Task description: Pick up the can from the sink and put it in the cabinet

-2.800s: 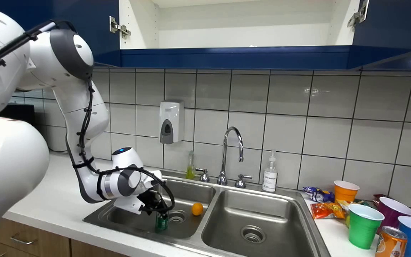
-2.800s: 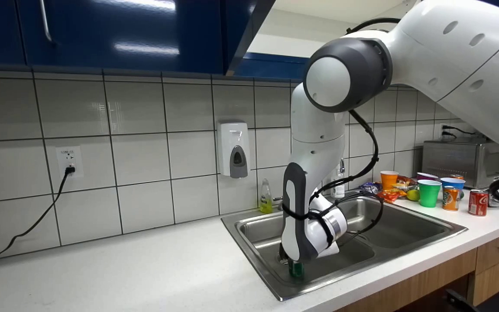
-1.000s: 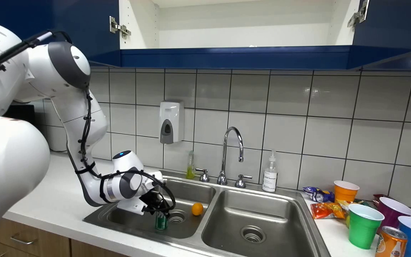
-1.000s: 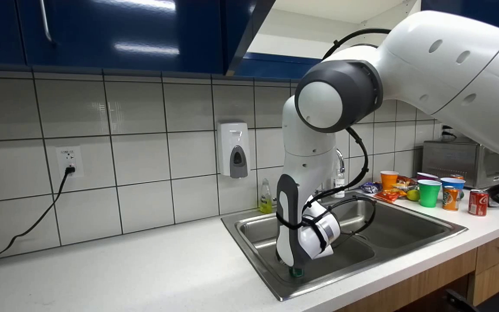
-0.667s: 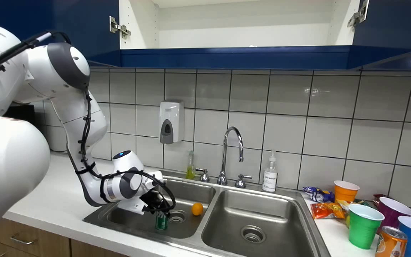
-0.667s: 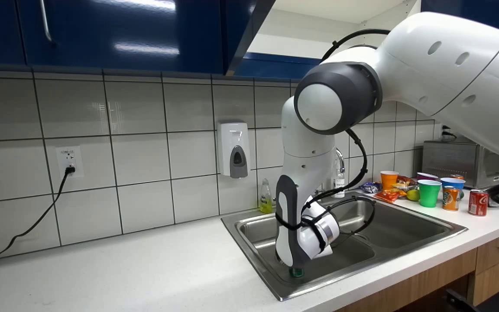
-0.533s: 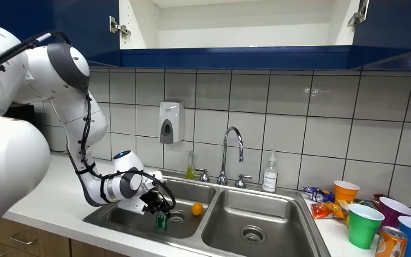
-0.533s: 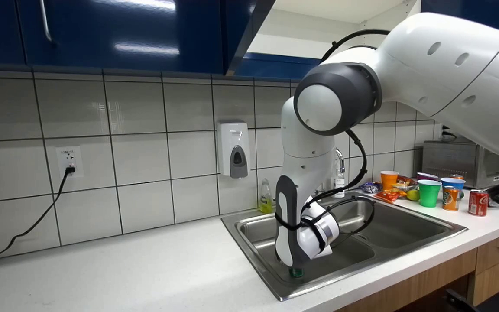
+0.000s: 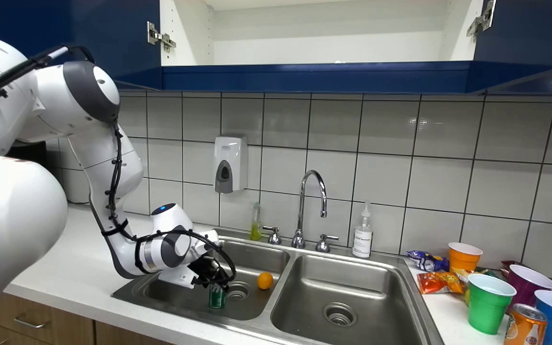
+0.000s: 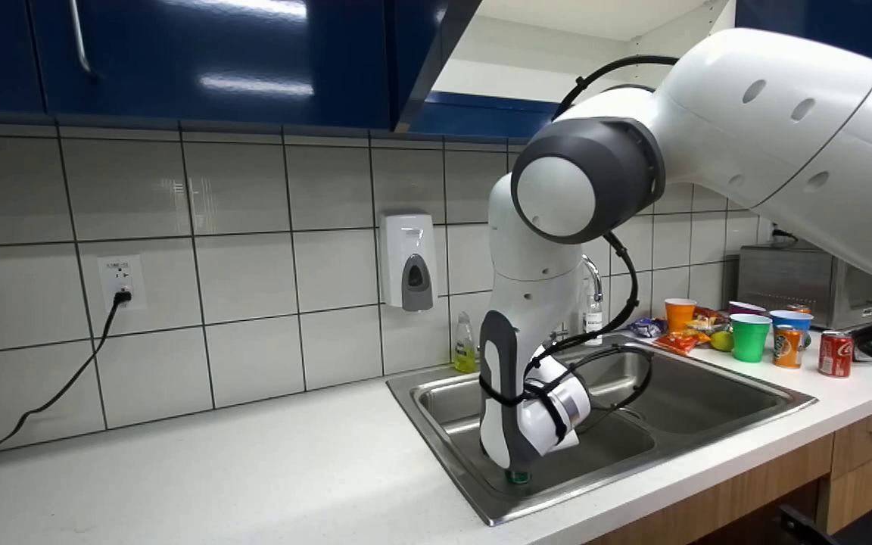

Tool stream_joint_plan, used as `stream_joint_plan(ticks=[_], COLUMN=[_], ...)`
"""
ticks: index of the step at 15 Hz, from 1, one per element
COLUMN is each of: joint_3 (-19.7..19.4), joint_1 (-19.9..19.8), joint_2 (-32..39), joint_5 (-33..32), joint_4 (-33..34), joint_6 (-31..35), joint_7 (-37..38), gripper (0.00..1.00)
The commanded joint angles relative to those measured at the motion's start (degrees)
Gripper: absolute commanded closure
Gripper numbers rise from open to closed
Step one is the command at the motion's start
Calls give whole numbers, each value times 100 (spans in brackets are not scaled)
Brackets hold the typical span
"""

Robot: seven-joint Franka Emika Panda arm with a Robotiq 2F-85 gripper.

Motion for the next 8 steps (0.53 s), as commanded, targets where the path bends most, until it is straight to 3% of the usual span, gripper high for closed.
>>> stream_joint_plan(ticks=[1, 8], joint_3=[-146, -187], joint_1=[154, 161], joint_2=[104, 162], joint_5=[183, 200], joint_4=[106, 182], joint_6=[-52, -67], joint_7=[-82, -77], gripper=[0, 0])
